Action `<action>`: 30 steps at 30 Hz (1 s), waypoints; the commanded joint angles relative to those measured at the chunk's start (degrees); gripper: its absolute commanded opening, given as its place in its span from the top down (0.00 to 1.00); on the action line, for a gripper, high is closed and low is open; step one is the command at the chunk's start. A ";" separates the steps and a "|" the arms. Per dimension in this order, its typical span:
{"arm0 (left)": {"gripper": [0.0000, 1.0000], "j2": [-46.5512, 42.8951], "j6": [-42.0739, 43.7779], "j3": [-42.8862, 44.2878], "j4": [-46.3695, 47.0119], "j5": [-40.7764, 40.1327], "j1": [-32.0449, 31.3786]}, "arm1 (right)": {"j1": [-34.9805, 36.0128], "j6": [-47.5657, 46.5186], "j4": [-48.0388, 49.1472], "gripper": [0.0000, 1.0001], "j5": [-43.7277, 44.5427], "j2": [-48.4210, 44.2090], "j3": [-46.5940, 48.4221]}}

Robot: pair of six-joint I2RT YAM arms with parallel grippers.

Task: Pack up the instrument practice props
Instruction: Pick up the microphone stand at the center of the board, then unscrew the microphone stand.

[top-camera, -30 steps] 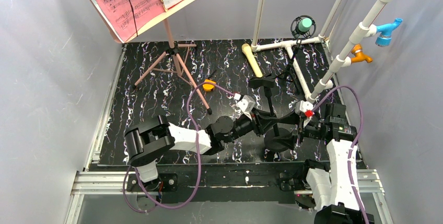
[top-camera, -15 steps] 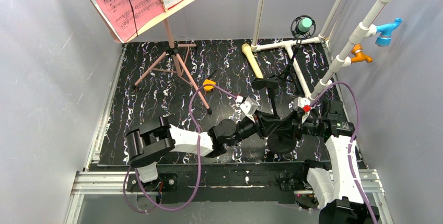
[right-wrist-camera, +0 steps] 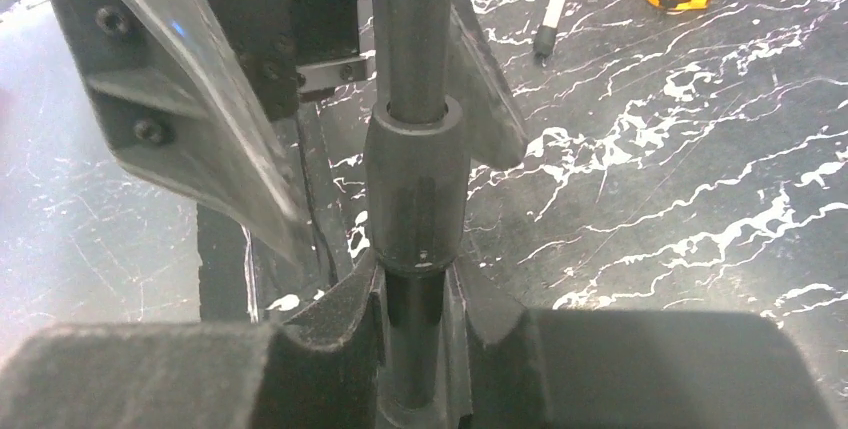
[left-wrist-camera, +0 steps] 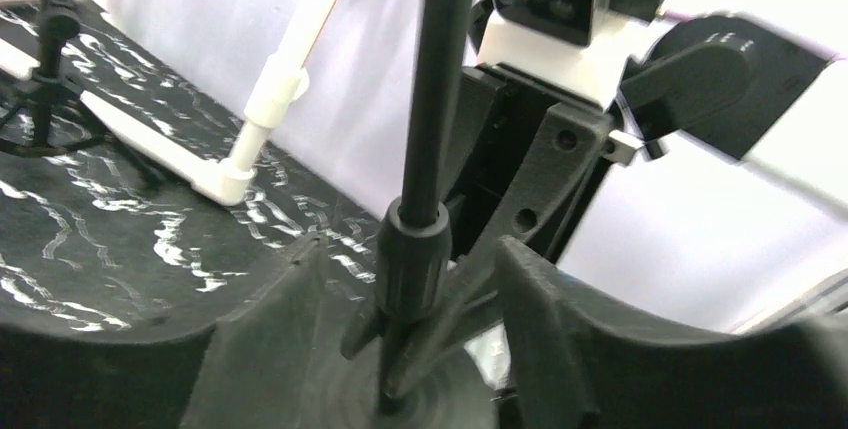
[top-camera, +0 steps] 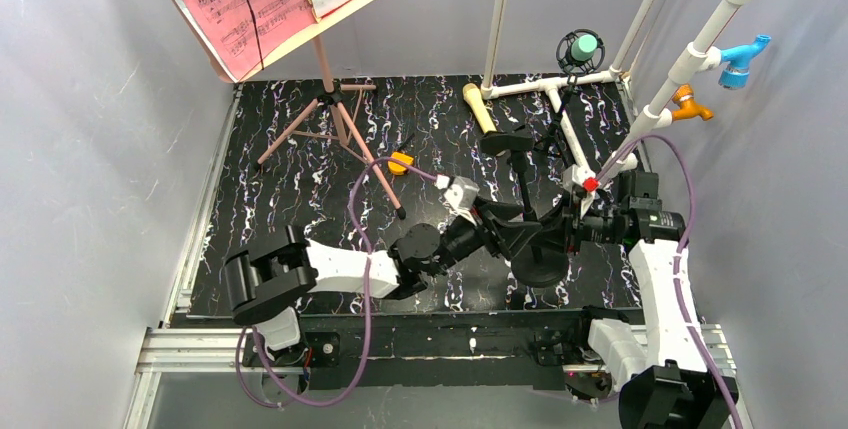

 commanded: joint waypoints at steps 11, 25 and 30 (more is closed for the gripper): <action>0.02 -13.84 -6.50 -7.33 2.02 24.04 7.63 | 5.54 21.55 7.45 0.99 -11.29 -2.00 7.60; 0.18 -9.70 -3.73 -3.02 4.61 29.63 7.66 | 8.96 30.84 14.62 0.99 -11.38 -6.50 3.76; 0.26 -8.30 -4.70 -1.94 6.30 27.70 7.65 | 9.62 32.62 16.47 0.99 -11.37 -6.42 2.57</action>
